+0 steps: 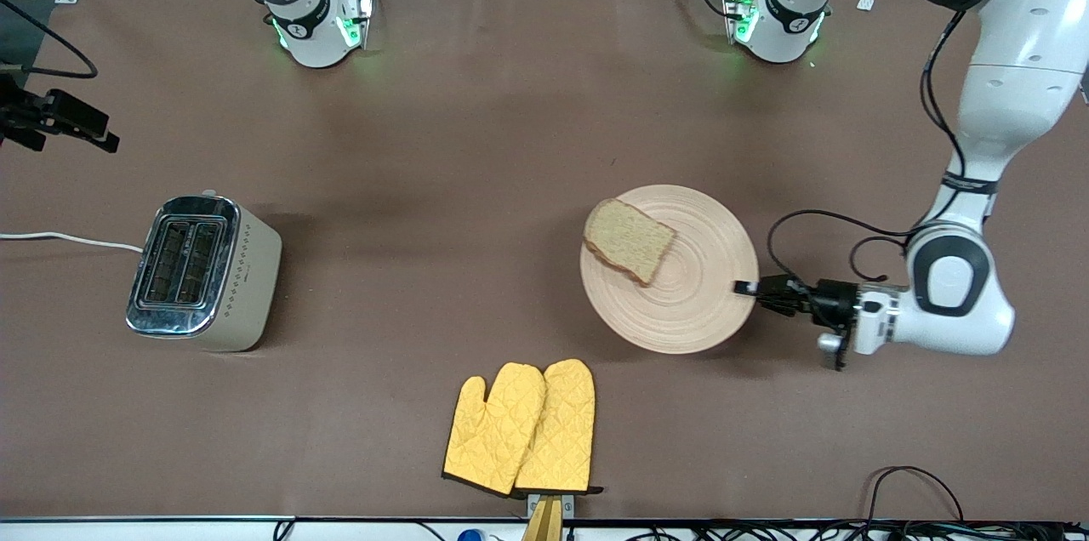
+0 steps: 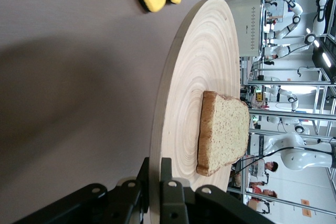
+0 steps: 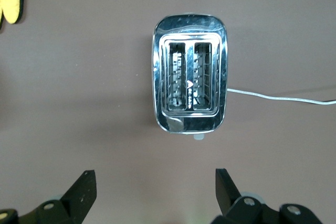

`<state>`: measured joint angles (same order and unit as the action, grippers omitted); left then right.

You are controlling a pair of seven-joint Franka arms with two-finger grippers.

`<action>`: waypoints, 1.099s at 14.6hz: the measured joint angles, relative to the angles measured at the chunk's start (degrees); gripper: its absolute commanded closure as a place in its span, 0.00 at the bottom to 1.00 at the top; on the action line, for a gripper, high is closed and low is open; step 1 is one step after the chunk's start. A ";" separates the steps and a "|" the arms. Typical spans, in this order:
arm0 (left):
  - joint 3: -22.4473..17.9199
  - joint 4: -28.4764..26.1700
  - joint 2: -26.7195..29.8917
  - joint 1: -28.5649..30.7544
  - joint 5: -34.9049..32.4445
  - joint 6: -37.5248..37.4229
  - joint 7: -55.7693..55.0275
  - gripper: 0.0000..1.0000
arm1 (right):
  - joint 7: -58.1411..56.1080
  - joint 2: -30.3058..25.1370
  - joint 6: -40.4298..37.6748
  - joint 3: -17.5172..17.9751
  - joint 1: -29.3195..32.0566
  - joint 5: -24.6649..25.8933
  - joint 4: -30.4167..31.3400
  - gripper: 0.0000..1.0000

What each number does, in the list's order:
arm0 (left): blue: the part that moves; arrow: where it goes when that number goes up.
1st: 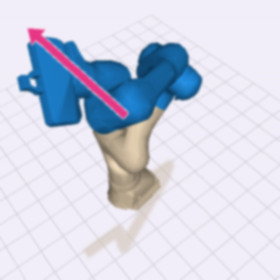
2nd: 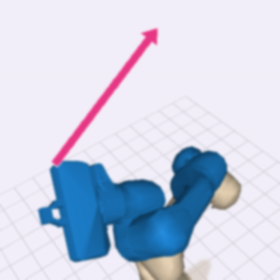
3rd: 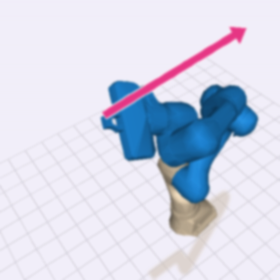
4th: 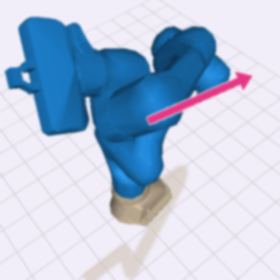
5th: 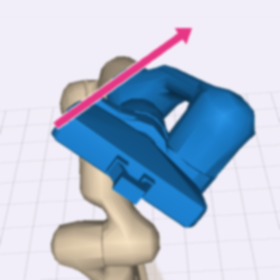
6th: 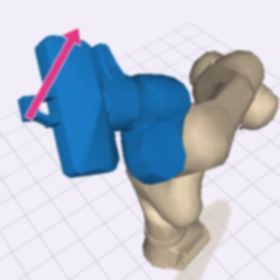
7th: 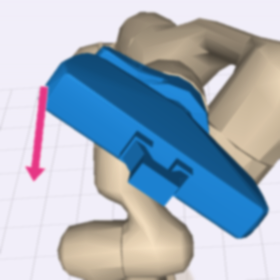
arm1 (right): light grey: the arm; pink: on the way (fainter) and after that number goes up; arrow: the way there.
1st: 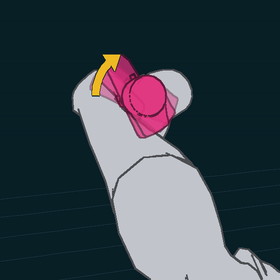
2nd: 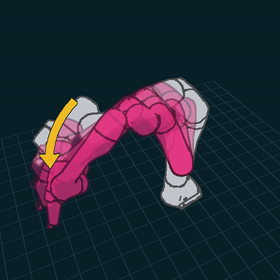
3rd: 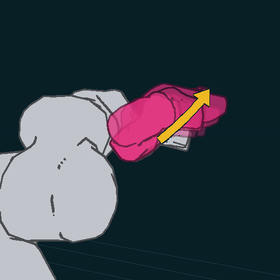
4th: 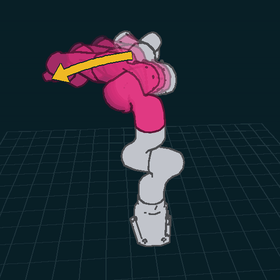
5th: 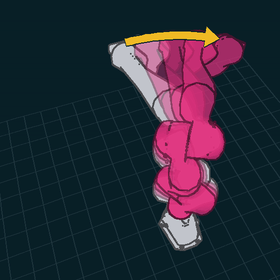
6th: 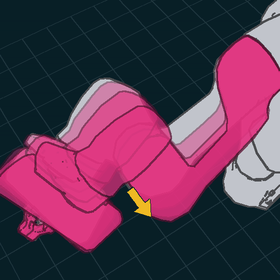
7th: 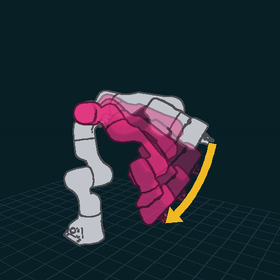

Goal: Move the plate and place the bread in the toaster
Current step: 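Push the plate toward the toaster with the left gripper while the right gripper approaches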

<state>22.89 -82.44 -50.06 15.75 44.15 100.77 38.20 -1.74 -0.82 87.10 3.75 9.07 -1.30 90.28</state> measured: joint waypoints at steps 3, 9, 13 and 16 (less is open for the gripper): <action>0.00 -2.47 -0.59 -5.03 5.26 6.86 -0.04 1.00 | -0.29 3.11 3.65 0.01 0.76 -0.94 0.90 0.00; -0.05 -4.27 -4.05 -16.35 17.01 21.80 0.67 1.00 | -0.26 7.87 21.88 0.85 -1.14 -7.02 12.34 0.00; -0.04 -4.26 -5.69 -20.85 21.47 27.47 1.35 1.00 | 4.25 10.39 30.12 0.95 -5.24 -8.99 17.70 0.00; -0.07 -4.29 -6.21 -22.97 22.52 28.62 1.35 1.00 | 9.93 12.67 35.58 1.07 -10.50 -9.00 19.11 0.00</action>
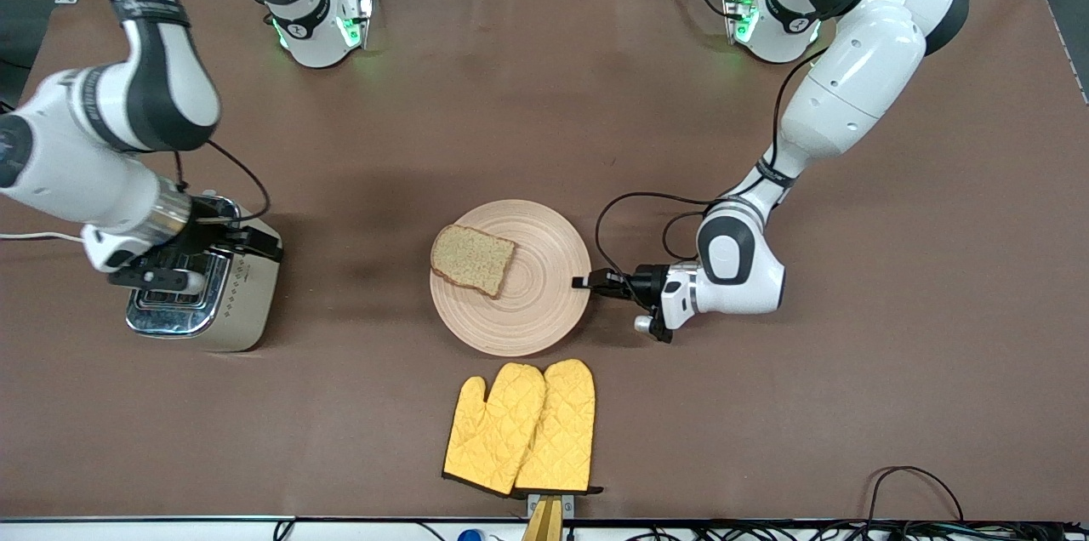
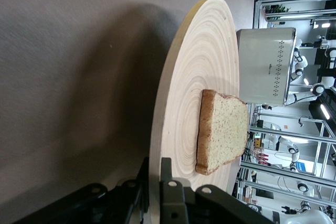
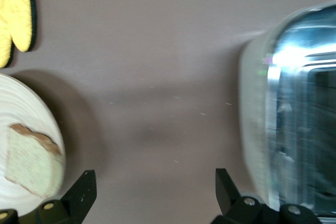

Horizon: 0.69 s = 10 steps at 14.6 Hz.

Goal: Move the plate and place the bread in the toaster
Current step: 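Push the plate toward the toaster with the left gripper while the right gripper approaches, then grasp the bread slice with the right gripper while the left gripper withdraws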

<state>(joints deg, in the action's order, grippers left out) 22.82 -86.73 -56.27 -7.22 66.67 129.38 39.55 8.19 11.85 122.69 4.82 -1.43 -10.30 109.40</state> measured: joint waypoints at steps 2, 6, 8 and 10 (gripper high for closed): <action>0.00 0.01 -0.88 -0.79 0.01 0.21 0.00 1.00 | 1.06 2.00 7.73 0.07 -2.59 -0.02 3.15 0.00; 0.10 0.45 -1.25 -2.19 0.45 1.89 0.29 0.99 | 4.49 5.91 17.57 0.10 -6.85 -0.13 8.18 0.00; 0.12 0.79 -1.24 -3.19 0.63 3.10 0.29 0.95 | 6.02 6.87 19.93 0.10 -8.38 -0.55 9.55 0.00; 0.14 1.03 -1.24 -3.89 0.74 3.86 0.29 0.46 | 7.00 7.03 20.56 0.10 -9.62 -0.84 11.49 0.00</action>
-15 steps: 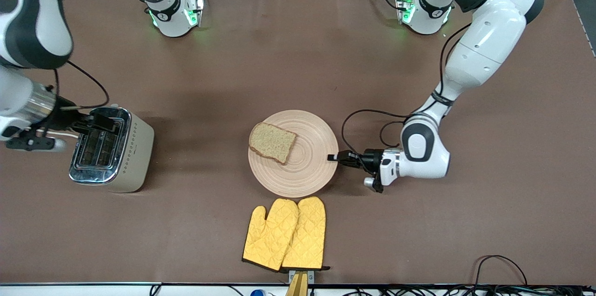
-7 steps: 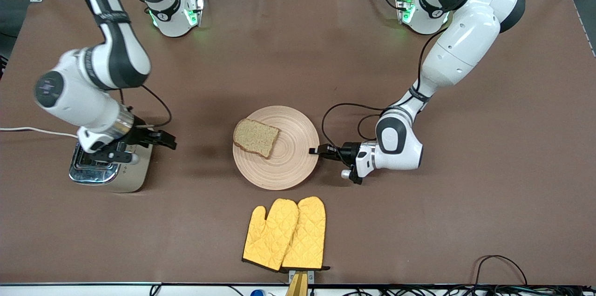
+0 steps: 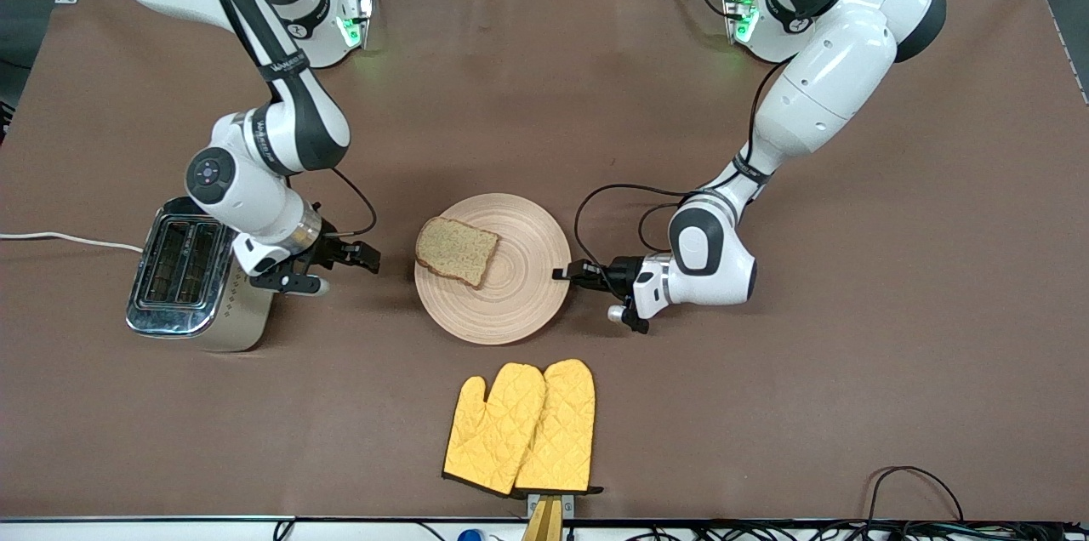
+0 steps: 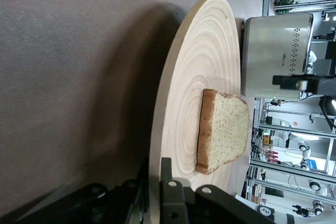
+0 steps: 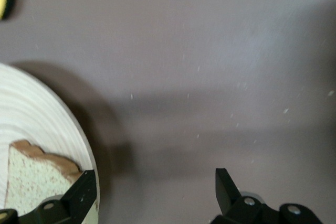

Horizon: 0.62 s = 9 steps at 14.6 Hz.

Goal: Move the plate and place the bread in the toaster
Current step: 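Grasp the bread slice with the right gripper while the left gripper withdraws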

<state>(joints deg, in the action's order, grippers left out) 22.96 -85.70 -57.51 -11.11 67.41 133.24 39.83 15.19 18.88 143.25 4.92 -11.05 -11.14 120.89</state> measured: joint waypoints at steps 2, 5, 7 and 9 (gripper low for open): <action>0.03 0.06 -0.01 -0.21 0.13 0.11 -0.04 0.00 | 2.94 0.00 -0.19 0.01 -1.21 -0.14 1.37 0.00; -0.06 0.70 0.36 0.40 0.17 0.67 -1.43 0.00 | 9.20 0.00 -1.48 0.05 -3.20 -0.15 2.24 0.00; -0.68 1.82 1.88 0.99 0.17 1.25 -5.79 0.00 | 13.59 0.00 -1.84 0.11 -5.39 -0.15 2.46 0.00; -2.70 2.60 4.93 1.15 0.17 1.42 -11.28 0.00 | 17.20 0.00 -1.65 0.17 -7.87 -0.16 2.49 0.01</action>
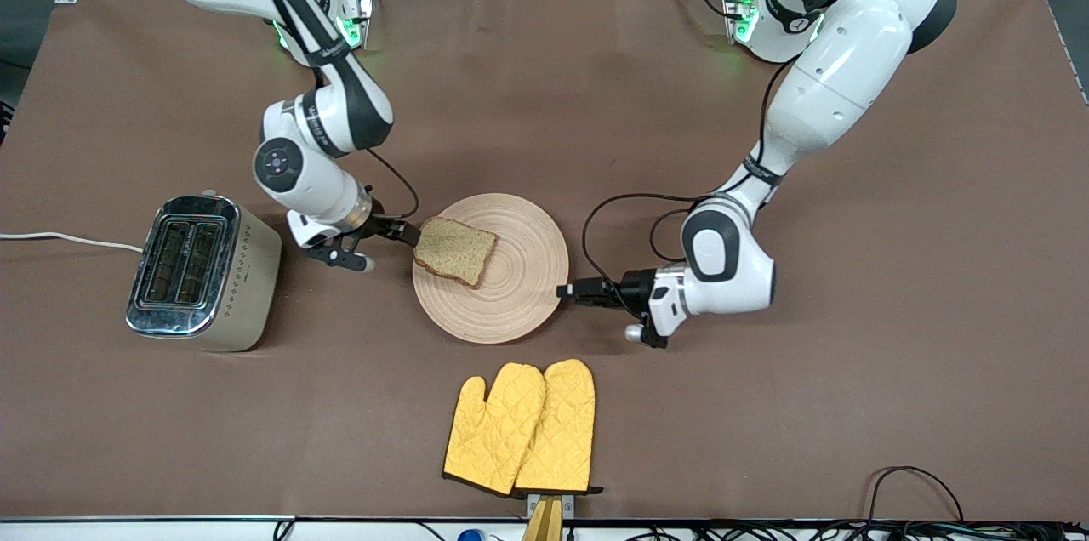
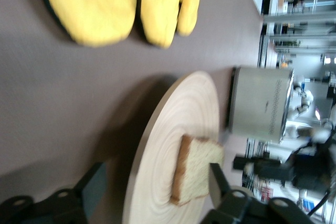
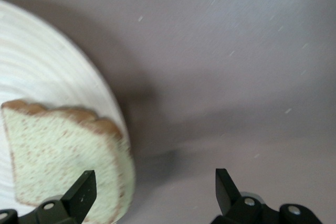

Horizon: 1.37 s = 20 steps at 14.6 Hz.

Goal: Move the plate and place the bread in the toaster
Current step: 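Grasp the bread slice with the right gripper while the left gripper withdraws, then lift the bread with the right gripper and carry it over the toaster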

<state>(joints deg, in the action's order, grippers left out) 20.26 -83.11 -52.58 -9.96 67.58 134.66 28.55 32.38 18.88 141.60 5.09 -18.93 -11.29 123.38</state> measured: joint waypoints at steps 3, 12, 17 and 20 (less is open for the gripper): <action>-3.17 0.27 4.88 0.03 -0.76 0.00 -7.38 0.00 | 1.54 0.05 0.62 0.00 -1.70 -0.01 0.12 0.07; -5.68 4.11 12.46 0.11 -39.19 0.10 -46.55 0.00 | 4.11 1.46 2.95 0.01 -4.00 -0.04 0.23 0.52; -7.07 4.48 17.41 3.20 -54.28 -10.98 -49.23 0.00 | 4.24 2.01 3.89 -0.02 -4.01 -0.05 0.21 0.93; -7.08 4.89 20.73 4.75 -61.98 -18.21 -49.15 0.00 | 4.26 2.01 3.86 -0.10 -4.01 -0.07 0.06 1.00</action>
<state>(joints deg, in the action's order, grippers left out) 13.18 -78.22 -31.85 -5.21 5.60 116.44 -20.60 36.65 20.89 145.46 4.99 -22.94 -11.36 123.44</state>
